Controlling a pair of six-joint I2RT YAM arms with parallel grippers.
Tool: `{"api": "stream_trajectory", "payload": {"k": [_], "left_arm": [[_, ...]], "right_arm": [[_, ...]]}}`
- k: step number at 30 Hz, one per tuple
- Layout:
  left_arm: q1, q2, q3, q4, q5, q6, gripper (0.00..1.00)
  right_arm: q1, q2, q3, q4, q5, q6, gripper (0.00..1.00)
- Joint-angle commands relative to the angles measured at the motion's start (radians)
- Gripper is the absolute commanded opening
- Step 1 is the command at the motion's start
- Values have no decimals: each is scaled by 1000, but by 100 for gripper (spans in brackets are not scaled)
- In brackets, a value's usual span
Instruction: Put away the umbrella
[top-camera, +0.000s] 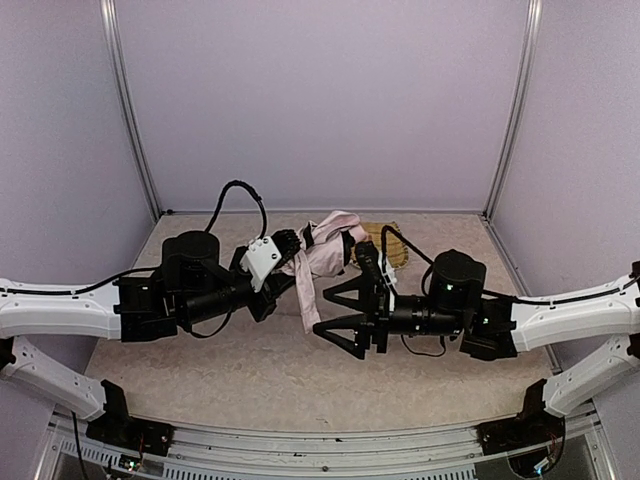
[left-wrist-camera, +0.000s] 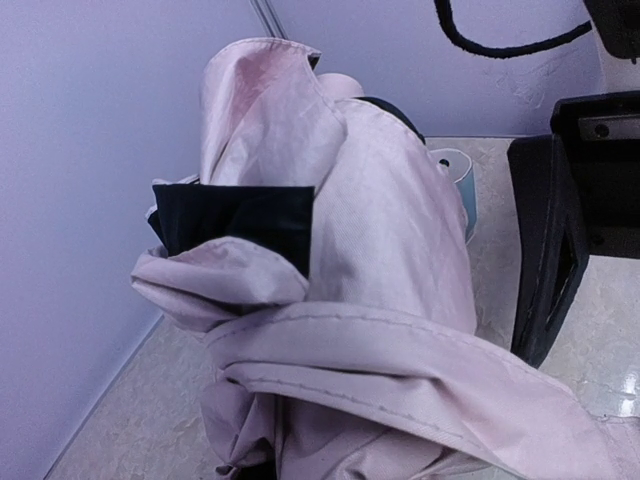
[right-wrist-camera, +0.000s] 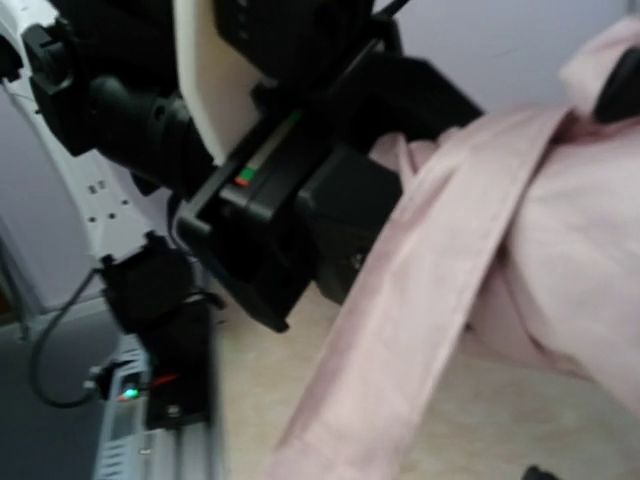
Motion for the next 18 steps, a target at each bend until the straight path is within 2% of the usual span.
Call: {"api": "stream_trajectory", "payload": {"k": [1, 6, 7, 10, 11, 15, 18], "left_arm": [[-21, -23, 23, 91, -29, 19, 0], [-27, -25, 31, 84, -36, 19, 0], [-28, -27, 31, 83, -36, 21, 0], [-29, -32, 31, 77, -39, 21, 0], [-29, -33, 30, 77, -42, 21, 0], [-29, -31, 53, 66, -41, 19, 0], [-28, -28, 67, 55, -43, 14, 0]], "right_arm": [[-16, 63, 53, 37, -87, 107, 85], [-24, 131, 91, 54, -119, 133, 76], [-27, 135, 90, 62, -119, 137, 69], [-39, 134, 86, 77, -122, 147, 32], [-43, 132, 85, 81, -131, 149, 26], [-53, 140, 92, 85, -172, 160, 1], [-63, 142, 104, 77, -200, 161, 0]]}}
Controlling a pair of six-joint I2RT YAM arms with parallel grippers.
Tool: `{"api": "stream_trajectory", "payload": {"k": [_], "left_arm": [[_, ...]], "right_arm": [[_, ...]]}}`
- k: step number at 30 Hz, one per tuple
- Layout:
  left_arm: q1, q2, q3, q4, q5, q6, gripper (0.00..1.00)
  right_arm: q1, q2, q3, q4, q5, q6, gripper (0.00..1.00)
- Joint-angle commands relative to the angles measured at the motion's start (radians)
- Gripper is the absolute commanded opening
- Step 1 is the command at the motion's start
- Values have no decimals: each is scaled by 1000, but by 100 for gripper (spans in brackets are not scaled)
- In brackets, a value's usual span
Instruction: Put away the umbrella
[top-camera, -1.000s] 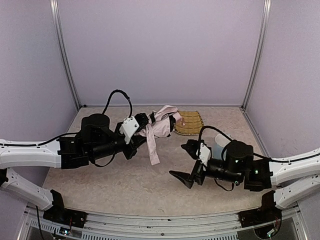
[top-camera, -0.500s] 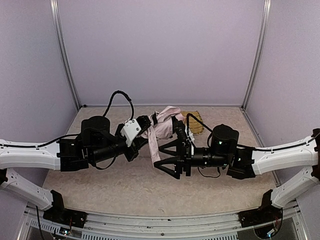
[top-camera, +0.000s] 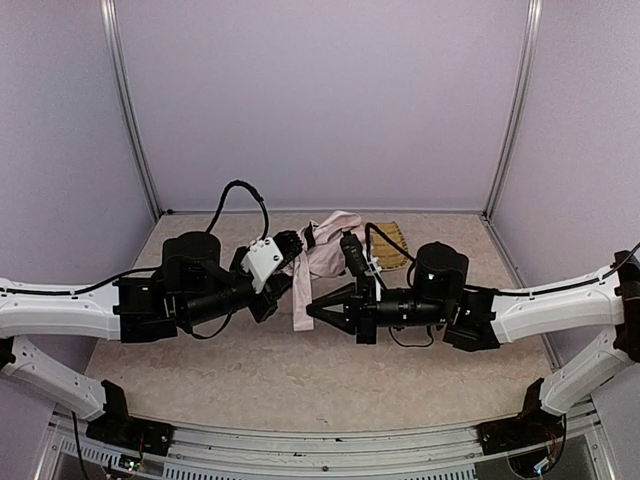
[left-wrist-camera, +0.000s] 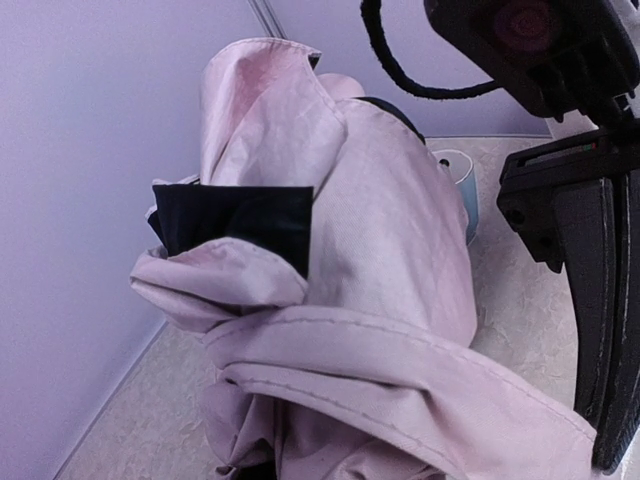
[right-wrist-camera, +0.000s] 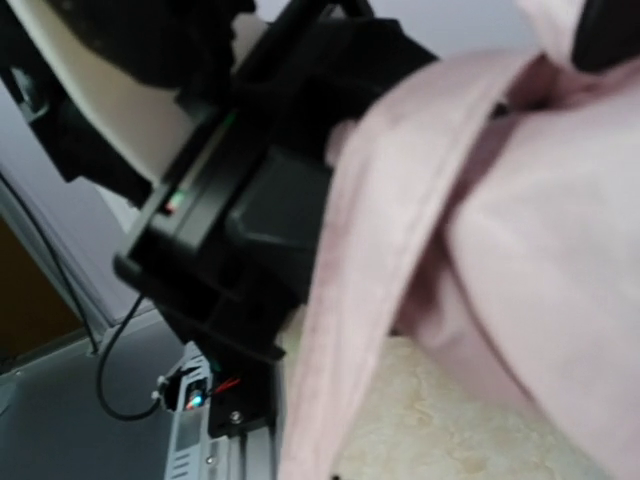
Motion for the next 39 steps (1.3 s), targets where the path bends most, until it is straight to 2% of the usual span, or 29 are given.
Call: {"api": "stream_trajectory", "payload": {"k": [1, 4, 5, 8, 11, 19, 21, 22, 25, 26, 30, 36, 39], "left_arm": [[-5, -28, 64, 55, -17, -1, 0], [-4, -31, 61, 53, -23, -1, 0], [-4, -32, 61, 50, -23, -2, 0], [-6, -38, 57, 64, -22, -5, 0], [-7, -37, 59, 77, -17, -6, 0], [-10, -17, 66, 77, -25, 0, 0], [-9, -11, 69, 77, -32, -1, 0], [-9, -7, 72, 76, -36, -1, 0], [-9, 3, 85, 64, -46, -5, 0], [-9, 6, 89, 61, -47, -6, 0], [16, 14, 91, 32, -46, -36, 0], [148, 48, 61, 29, 8, -133, 0], [209, 59, 62, 39, 43, -172, 0]], "right_arm": [[-19, 3, 34, 20, -58, 10, 0], [-30, -12, 37, -13, -39, 0, 0], [-32, -12, 37, -22, -32, -1, 3], [-31, 3, 34, -18, -32, 11, 26], [-32, 31, 45, 5, -48, 28, 40], [-32, 69, 69, 80, -132, 67, 47], [-32, 86, 77, 84, -157, 80, 39], [-31, 90, 78, 89, -166, 83, 28], [-31, 94, 81, 109, -197, 87, 3], [-30, 92, 87, 105, -200, 86, 0], [-33, 43, 118, -30, -122, 1, 0], [-34, -51, 199, -269, -35, -128, 0], [-34, -76, 210, -322, 1, -150, 0]]}}
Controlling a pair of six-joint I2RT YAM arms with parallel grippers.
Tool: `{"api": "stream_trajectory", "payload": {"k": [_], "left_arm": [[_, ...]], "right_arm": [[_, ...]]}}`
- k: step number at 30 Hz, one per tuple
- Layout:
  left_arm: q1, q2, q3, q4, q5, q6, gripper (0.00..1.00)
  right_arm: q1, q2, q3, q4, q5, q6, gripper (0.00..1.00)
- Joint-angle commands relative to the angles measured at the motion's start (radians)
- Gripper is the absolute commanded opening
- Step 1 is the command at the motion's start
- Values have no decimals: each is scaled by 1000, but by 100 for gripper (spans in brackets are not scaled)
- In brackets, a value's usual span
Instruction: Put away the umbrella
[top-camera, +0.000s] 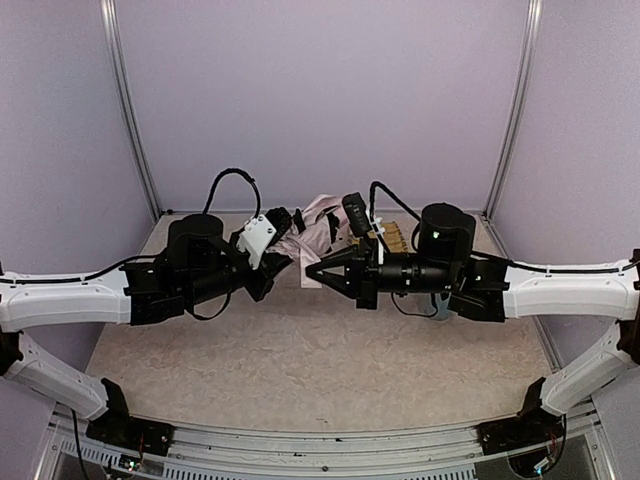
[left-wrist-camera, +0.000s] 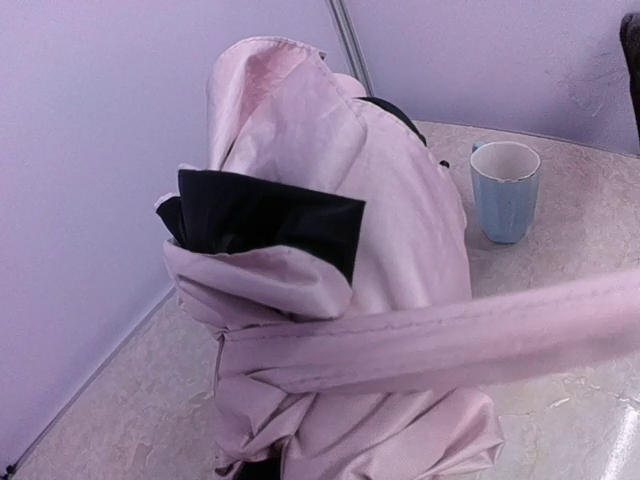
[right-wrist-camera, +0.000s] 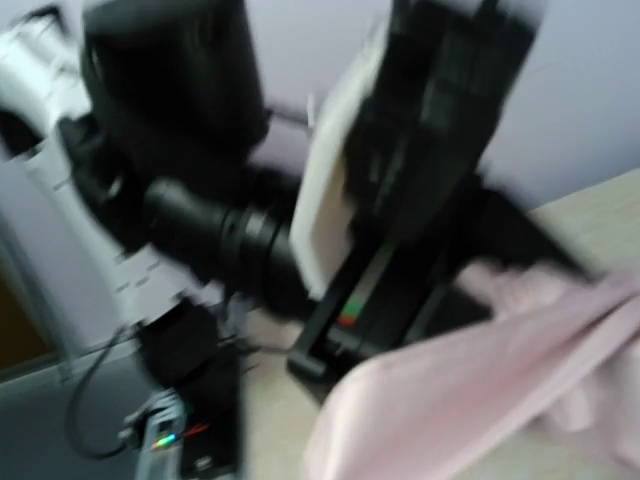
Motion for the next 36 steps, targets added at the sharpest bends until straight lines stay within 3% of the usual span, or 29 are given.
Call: {"api": "stream_trajectory", "payload": {"k": [1, 6, 11, 21, 29, 33, 36], "left_arm": [[91, 8, 22, 64, 28, -99, 0], [142, -4, 72, 89, 154, -163, 0], [244, -86, 80, 200, 498, -397, 0], [225, -178, 48, 561, 964, -789, 0], [61, -196, 79, 577, 1047, -785, 0], [64, -218, 135, 400, 977, -668, 0], [73, -222, 131, 446, 1031, -712, 0]], "right_arm": [[2, -58, 36, -156, 51, -85, 0], [5, -35, 46, -209, 74, -106, 0], [11, -45, 70, -293, 147, -168, 0], [23, -93, 138, -391, 183, -476, 0], [42, -135, 144, -421, 325, -767, 0], [107, -121, 149, -502, 432, -889, 0], [131, -127, 131, -476, 511, -921, 0]]}}
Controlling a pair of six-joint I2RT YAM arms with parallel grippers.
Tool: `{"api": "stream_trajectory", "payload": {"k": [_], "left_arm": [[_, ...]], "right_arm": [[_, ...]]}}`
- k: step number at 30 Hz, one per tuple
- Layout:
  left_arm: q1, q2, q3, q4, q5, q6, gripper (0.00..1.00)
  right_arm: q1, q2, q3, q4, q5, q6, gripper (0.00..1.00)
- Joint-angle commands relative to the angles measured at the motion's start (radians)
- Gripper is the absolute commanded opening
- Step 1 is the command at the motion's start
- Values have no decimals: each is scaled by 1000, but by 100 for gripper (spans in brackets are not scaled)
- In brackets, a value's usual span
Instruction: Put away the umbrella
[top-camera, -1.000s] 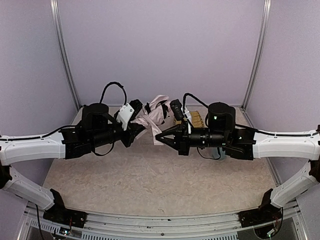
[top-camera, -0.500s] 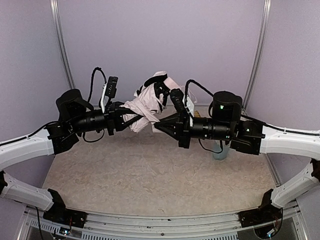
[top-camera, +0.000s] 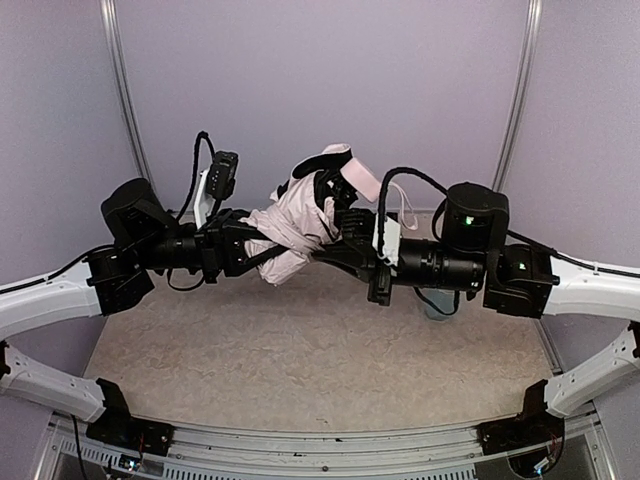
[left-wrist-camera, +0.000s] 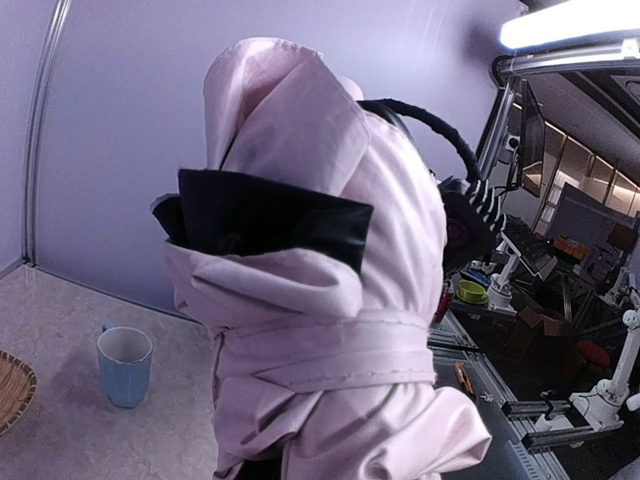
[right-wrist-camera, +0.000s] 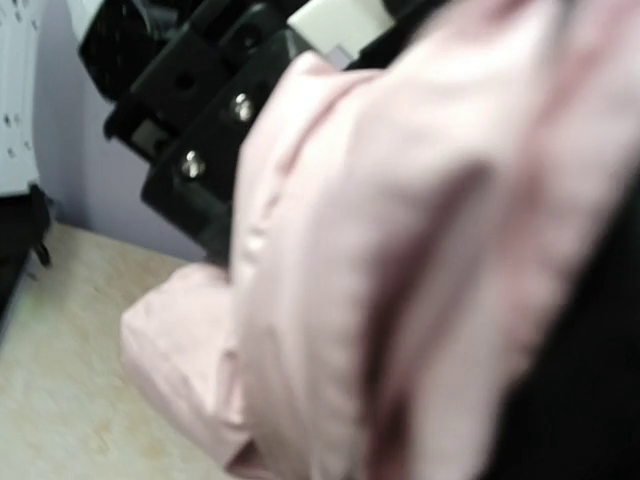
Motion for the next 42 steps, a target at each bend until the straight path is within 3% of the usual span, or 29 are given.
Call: {"api": "stream_trajectory", "payload": {"k": [1, 6, 15, 25, 32, 42], "left_arm": [[-32, -72, 95, 169, 110, -5, 0], [-177, -23, 125, 20, 58, 143, 0], [-220, 80, 43, 140, 40, 71, 0], [-218, 59, -8, 24, -127, 129, 0], [-215, 47, 3, -36, -171, 178, 0], [-213, 21, -41, 125, -224, 121, 0]], "right_arm": [[16, 18, -36, -118, 224, -132, 0], [20, -20, -115, 155, 302, -248, 0], [36, 19, -133, 537, 127, -183, 0], [86, 16, -189, 680, 97, -61, 22], [89, -33, -250, 766, 82, 55, 31], [74, -58, -273, 744, 170, 217, 44]]}}
